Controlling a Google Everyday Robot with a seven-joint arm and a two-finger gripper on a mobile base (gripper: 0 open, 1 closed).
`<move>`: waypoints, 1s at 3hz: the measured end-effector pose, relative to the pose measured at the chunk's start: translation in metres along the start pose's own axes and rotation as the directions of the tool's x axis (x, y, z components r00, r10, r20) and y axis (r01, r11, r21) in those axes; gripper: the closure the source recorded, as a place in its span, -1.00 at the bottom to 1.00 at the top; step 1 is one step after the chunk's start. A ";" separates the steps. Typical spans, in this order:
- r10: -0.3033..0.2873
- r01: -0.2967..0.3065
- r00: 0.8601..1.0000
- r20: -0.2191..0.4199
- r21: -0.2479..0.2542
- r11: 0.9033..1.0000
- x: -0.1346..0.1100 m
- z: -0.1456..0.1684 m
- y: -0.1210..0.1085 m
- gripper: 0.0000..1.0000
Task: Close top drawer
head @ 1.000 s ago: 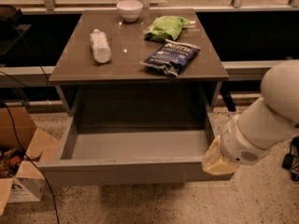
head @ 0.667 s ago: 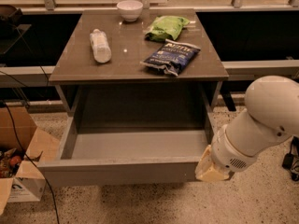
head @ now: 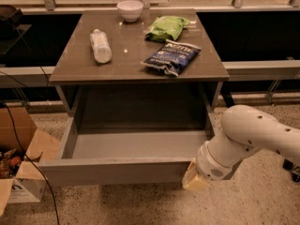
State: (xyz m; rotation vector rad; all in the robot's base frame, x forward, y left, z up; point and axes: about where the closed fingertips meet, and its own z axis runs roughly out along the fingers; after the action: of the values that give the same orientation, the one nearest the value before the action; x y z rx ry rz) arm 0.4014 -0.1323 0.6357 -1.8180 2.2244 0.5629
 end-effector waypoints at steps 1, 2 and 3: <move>0.000 0.000 1.000 0.000 0.000 1.000 0.000 0.000 0.002 1.00; -0.012 0.012 1.000 0.012 0.010 1.000 0.003 0.005 -0.019 1.00; -0.012 0.012 1.000 0.012 0.010 1.000 0.003 0.005 -0.019 1.00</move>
Offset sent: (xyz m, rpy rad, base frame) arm 0.1062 -0.0190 -0.0525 0.0516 -0.0782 0.0192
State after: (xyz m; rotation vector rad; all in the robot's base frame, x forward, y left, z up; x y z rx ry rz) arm 0.4190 -0.1355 0.6268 -1.8173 2.2030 0.5581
